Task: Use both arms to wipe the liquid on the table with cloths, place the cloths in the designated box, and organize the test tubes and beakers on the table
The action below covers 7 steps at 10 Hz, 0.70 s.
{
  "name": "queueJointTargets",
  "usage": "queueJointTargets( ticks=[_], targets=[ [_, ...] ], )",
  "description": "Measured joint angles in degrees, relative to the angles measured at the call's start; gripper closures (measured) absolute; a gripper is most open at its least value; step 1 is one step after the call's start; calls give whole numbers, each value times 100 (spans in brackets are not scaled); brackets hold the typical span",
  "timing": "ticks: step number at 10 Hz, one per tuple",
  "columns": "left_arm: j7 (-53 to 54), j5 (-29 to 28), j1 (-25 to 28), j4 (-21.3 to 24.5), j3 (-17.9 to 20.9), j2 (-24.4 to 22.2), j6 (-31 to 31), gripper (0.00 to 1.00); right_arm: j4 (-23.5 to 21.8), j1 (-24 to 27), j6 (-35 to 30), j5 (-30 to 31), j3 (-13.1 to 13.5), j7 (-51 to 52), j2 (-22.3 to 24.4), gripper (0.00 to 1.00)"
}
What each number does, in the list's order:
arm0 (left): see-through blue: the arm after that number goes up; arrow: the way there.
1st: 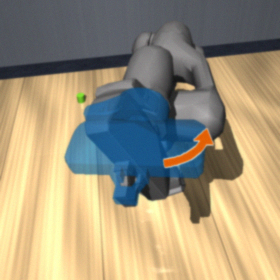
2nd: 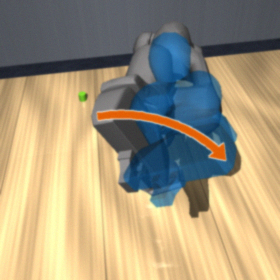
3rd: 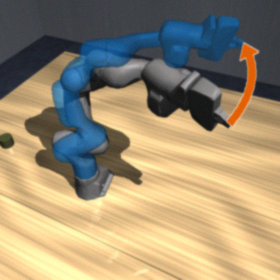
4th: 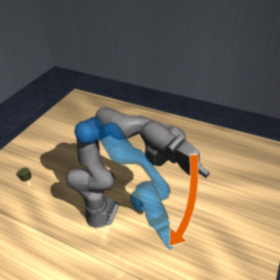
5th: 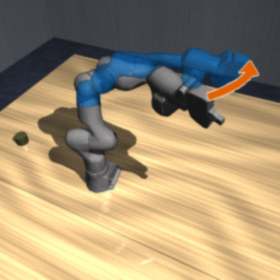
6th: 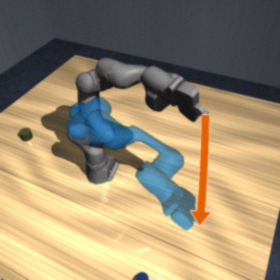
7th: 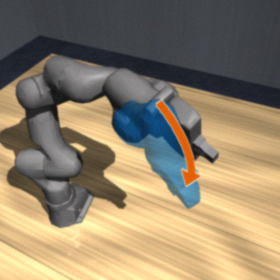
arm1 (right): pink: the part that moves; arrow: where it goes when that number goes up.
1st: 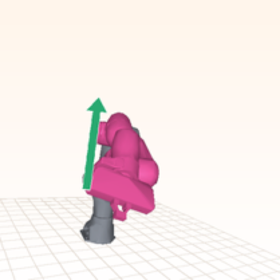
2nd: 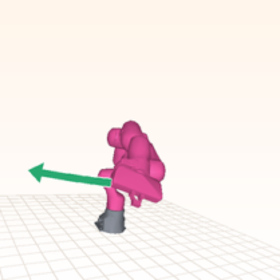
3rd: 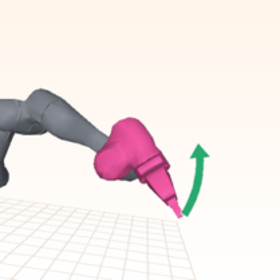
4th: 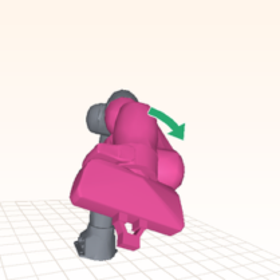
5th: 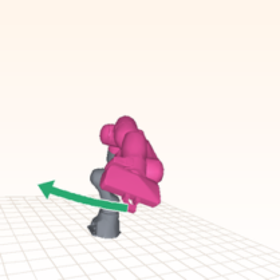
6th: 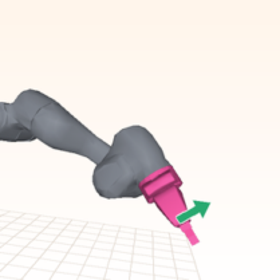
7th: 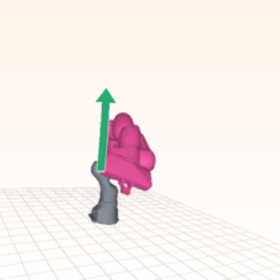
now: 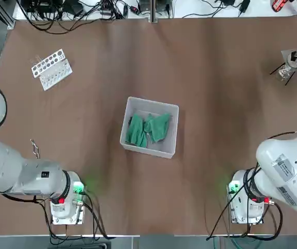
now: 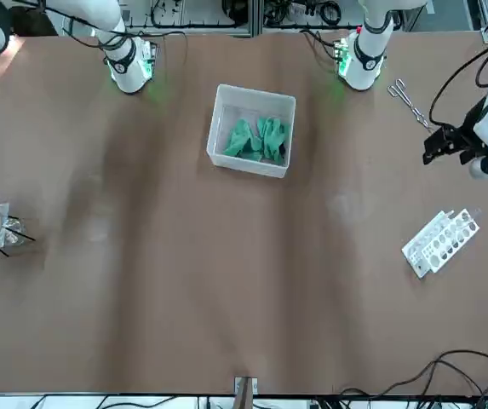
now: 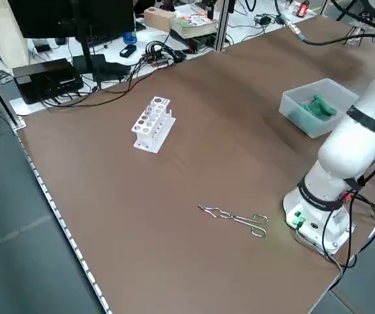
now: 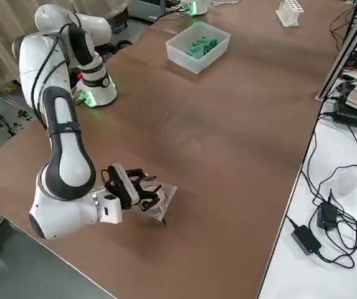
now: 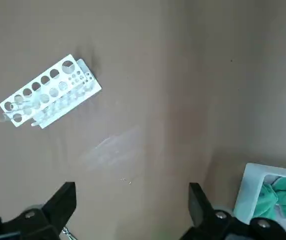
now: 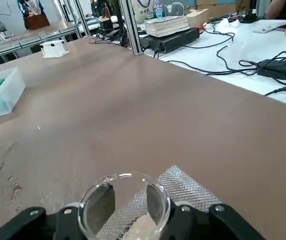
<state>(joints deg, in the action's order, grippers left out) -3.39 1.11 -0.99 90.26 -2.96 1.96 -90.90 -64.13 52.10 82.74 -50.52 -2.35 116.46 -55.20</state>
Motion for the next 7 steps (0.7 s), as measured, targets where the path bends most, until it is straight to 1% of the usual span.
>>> queueJointTargets(
  ticks=[3,5,6,7],
  targets=[
    [-31,2,12,-181,2,64,0,0,0,1,3,-2,0,0,-37,50],
    [-33,28,15,-236,3,77,-1,0,0,1,-11,-3,0,0,-64,19],
    [-44,30,-5,-271,-4,79,-1,0,0,2,-48,-3,0,0,-85,4],
    [-50,30,-17,-291,-6,84,-1,0,0,2,-90,-3,1,0,-91,1]
  ],
)
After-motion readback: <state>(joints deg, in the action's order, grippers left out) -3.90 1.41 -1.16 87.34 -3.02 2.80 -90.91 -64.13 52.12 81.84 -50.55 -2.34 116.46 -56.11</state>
